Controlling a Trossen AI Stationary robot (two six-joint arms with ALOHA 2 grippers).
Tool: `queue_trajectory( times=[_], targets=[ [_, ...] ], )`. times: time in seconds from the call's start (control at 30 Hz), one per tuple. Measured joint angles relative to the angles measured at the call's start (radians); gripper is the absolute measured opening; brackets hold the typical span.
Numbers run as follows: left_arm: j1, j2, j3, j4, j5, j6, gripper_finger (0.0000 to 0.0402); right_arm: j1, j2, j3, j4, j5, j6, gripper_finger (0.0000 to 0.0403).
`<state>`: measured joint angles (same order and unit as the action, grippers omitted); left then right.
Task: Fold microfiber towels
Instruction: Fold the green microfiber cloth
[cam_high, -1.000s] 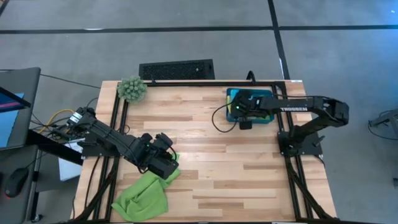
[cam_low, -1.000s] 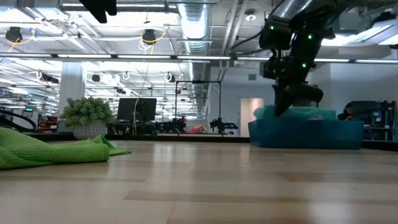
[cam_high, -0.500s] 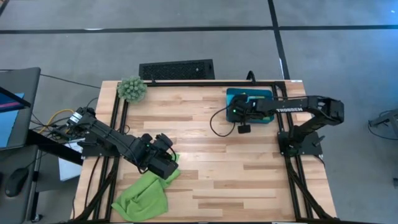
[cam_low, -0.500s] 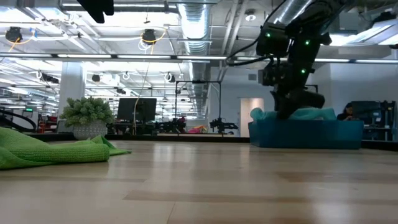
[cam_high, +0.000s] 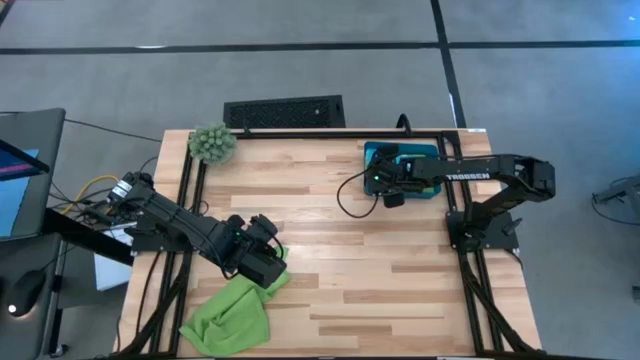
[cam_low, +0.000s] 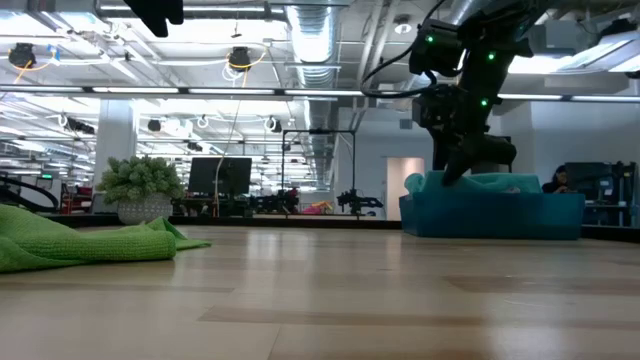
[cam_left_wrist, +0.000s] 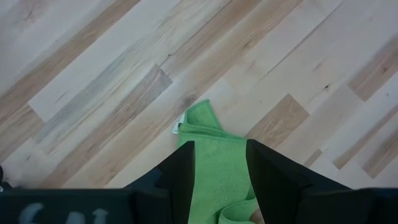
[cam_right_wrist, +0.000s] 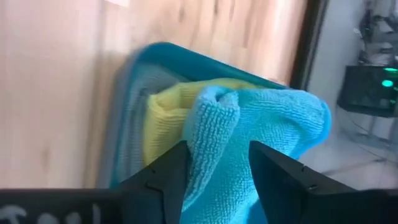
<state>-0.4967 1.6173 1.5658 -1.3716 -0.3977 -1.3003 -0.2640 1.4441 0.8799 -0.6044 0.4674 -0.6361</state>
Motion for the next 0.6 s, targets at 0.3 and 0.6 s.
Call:
queue_trajectory(
  times=[0.3, 0.6],
  targets=[
    [0.0, 0.0, 0.0, 0.0, 0.0, -0.002, 0.0137, 0.04, -0.003, 0.11, -0.15, -0.023, 0.079, 0.02],
    [0.0, 0.0, 0.0, -0.004, 0.015, -0.006, 0.0137, 0.094, -0.059, 0.341, -0.299, -0.106, 0.3, 0.0201]
  ],
)
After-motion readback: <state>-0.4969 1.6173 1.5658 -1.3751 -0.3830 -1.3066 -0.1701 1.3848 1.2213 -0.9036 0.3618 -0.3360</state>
